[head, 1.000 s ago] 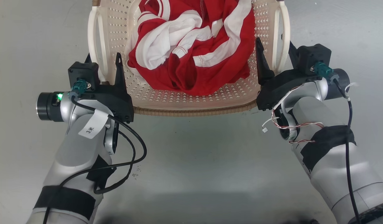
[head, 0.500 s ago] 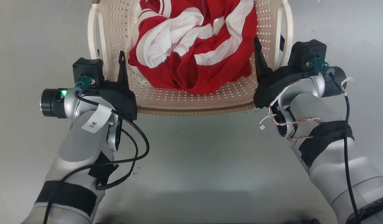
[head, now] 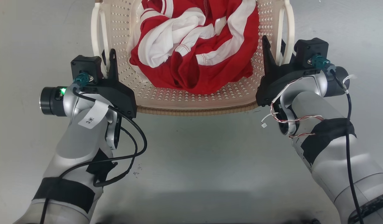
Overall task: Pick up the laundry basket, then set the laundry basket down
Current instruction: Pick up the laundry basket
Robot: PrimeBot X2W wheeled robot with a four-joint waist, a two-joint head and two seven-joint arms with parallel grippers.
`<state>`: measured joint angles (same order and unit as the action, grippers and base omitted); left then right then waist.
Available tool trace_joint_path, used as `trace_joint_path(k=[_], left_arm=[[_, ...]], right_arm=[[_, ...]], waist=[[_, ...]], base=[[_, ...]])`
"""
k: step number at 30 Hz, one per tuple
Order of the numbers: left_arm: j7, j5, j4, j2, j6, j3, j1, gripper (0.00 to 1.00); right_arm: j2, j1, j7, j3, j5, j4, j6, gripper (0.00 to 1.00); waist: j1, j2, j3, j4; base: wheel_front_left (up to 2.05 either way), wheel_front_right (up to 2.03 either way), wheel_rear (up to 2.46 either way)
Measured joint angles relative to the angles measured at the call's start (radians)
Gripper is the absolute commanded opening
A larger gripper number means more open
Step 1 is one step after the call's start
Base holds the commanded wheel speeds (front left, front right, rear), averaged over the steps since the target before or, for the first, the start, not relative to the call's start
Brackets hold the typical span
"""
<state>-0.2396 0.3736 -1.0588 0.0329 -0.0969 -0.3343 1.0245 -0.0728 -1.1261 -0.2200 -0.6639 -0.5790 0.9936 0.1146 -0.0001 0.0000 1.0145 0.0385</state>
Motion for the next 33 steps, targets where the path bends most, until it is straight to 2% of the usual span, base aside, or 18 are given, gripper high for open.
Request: trace_joint_path(k=[3,6,8,22,33], left_arm=[[0.000,0.012,-0.002,0.003,0.000,-0.015,0.006,0.00],[0.000,0.025,-0.005,0.004,0.000,-0.030,0.013,0.00],[0.000,0.039,-0.006,0.004,0.000,-0.038,0.013,0.00],[0.000,0.067,-0.046,0.001,-0.004,-0.086,0.010,0.00],[0.000,0.103,-0.077,-0.003,-0.004,-0.129,-0.050,0.00]], right_arm=[[-0.003,-0.007,0.000,-0.012,-0.009,0.008,0.001,0.31],[-0.005,-0.012,0.002,-0.021,-0.024,0.011,0.009,0.07],[-0.006,-0.013,0.002,-0.029,-0.032,0.013,0.010,0.00],[-0.007,-0.012,0.002,-0.081,-0.091,0.032,0.016,0.00],[-0.004,0.054,-0.001,-0.128,-0.145,0.058,0.017,0.00]], waist=[[0.0000,0.0000,0.000,-0.001],[0.0000,0.0000,-0.001,-0.003],[0.0000,0.0000,-0.002,-0.003],[0.0001,0.0001,-0.038,-0.009],[0.0001,0.0001,-0.122,-0.018]], base=[[0.00,0.00,0.00],[0.00,0.00,0.00],[0.00,0.00,0.00],[0.00,0.00,0.00],[0.00,0.00,0.00]])
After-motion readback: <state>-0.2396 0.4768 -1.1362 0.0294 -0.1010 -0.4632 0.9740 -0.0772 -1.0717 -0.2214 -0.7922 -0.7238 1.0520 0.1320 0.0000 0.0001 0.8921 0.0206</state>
